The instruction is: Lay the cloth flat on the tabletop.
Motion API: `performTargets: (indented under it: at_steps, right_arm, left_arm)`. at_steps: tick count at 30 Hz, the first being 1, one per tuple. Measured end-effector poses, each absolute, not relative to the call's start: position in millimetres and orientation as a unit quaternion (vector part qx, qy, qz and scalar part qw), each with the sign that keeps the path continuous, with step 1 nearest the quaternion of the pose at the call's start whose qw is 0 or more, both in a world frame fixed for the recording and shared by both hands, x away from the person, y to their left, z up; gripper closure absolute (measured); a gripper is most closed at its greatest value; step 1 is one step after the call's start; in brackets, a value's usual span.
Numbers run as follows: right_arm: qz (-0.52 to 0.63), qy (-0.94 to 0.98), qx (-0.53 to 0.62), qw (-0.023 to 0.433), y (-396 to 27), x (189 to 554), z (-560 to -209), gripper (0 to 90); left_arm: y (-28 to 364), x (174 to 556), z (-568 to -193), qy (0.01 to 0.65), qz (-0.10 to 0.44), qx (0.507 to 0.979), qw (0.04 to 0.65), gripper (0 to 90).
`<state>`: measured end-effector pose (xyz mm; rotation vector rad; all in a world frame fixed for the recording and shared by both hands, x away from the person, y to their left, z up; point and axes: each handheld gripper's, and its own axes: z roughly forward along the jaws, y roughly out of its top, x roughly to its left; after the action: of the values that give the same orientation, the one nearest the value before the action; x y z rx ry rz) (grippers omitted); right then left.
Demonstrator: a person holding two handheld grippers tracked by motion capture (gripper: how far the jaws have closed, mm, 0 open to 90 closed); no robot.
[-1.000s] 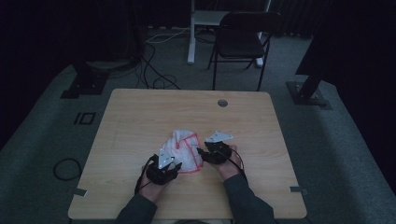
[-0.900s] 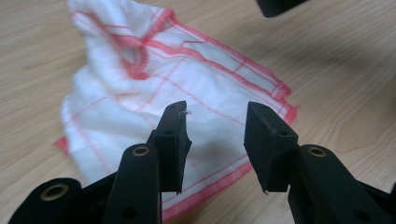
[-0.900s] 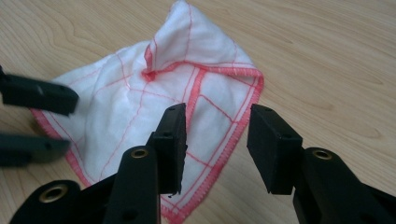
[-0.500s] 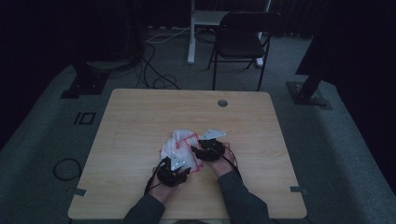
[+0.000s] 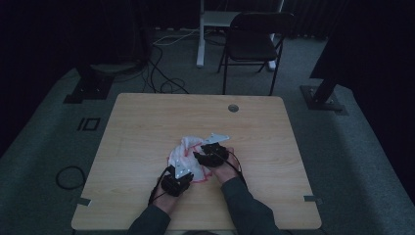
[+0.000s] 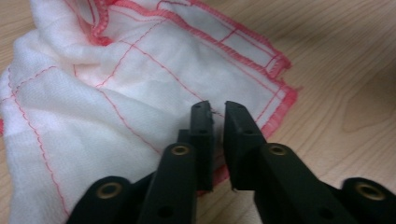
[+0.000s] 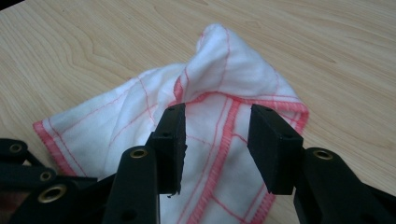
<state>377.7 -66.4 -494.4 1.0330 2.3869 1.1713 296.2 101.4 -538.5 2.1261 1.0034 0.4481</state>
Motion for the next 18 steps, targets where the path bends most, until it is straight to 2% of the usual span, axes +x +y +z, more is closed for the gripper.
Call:
performTargets:
  at_steps: [3,7,9,10,11,12,15,16,17,18]
  right_arm:
    - [0.406,0.829,0.359,0.142,-62,379,-495,56.8]
    - [0.403,0.831,0.358,0.139,-55,383,-497,56.3]
    - [0.403,0.832,0.357,0.134,-51,385,-498,56.2]
    - [0.403,0.833,0.356,0.131,-47,386,-499,56.0]
    - [0.403,0.833,0.356,0.131,-47,386,-499,56.0]
    - [0.403,0.832,0.360,0.124,-42,387,-501,55.6]
    - [0.398,0.834,0.363,0.122,-37,389,-503,56.3]
    - [0.390,0.838,0.362,0.122,-31,391,-507,60.5]
    - [0.390,0.838,0.362,0.122,-31,391,-507,60.5]
    - [0.382,0.841,0.363,0.125,-29,393,-508,66.5]
  left_arm:
    - [100,293,-538,0.381,0.176,0.826,0.377,70.4]
    - [96,292,-540,0.370,0.173,0.831,0.378,65.8]
    - [97,294,-543,0.377,0.174,0.832,0.368,67.0]
    - [98,294,-543,0.380,0.172,0.831,0.368,71.6]
    - [98,294,-542,0.382,0.176,0.831,0.365,71.6]
    - [99,294,-543,0.382,0.175,0.831,0.365,76.2]
    - [101,295,-542,0.387,0.173,0.829,0.364,81.3]
    - [102,295,-542,0.389,0.171,0.829,0.362,84.8]
    - [103,295,-541,0.388,0.172,0.831,0.360,84.8]
    - [104,295,-541,0.389,0.171,0.831,0.359,85.6]
